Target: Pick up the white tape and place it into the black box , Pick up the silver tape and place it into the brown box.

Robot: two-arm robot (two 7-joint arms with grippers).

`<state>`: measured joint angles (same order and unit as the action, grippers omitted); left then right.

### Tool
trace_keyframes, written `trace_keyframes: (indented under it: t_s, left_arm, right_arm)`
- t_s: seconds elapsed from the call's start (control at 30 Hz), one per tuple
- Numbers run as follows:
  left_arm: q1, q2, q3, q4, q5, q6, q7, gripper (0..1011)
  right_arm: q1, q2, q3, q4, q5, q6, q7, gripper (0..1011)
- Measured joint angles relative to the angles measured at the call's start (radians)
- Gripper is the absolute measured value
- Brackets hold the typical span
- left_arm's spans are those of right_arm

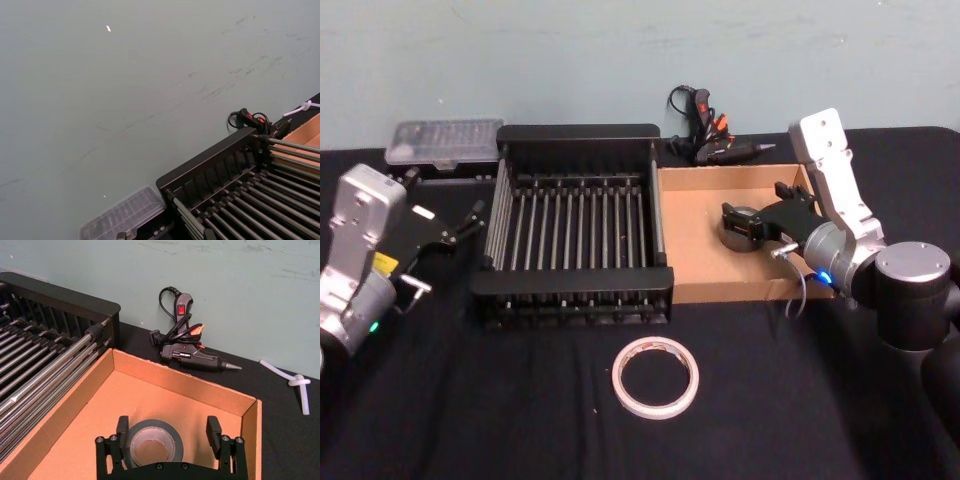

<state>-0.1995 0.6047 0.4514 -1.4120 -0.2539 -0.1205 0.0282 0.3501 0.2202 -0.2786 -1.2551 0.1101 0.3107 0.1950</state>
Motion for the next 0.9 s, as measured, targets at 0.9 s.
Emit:
trace_keyframes:
  t_s: [0.9]
  left_arm:
    - [0.0,0.0,0.0,0.0,0.0,0.0,0.0,1001]
  right_arm:
    - [-0.043,0.011,0.035,-0.088,0.01,0.006,0.041,1002]
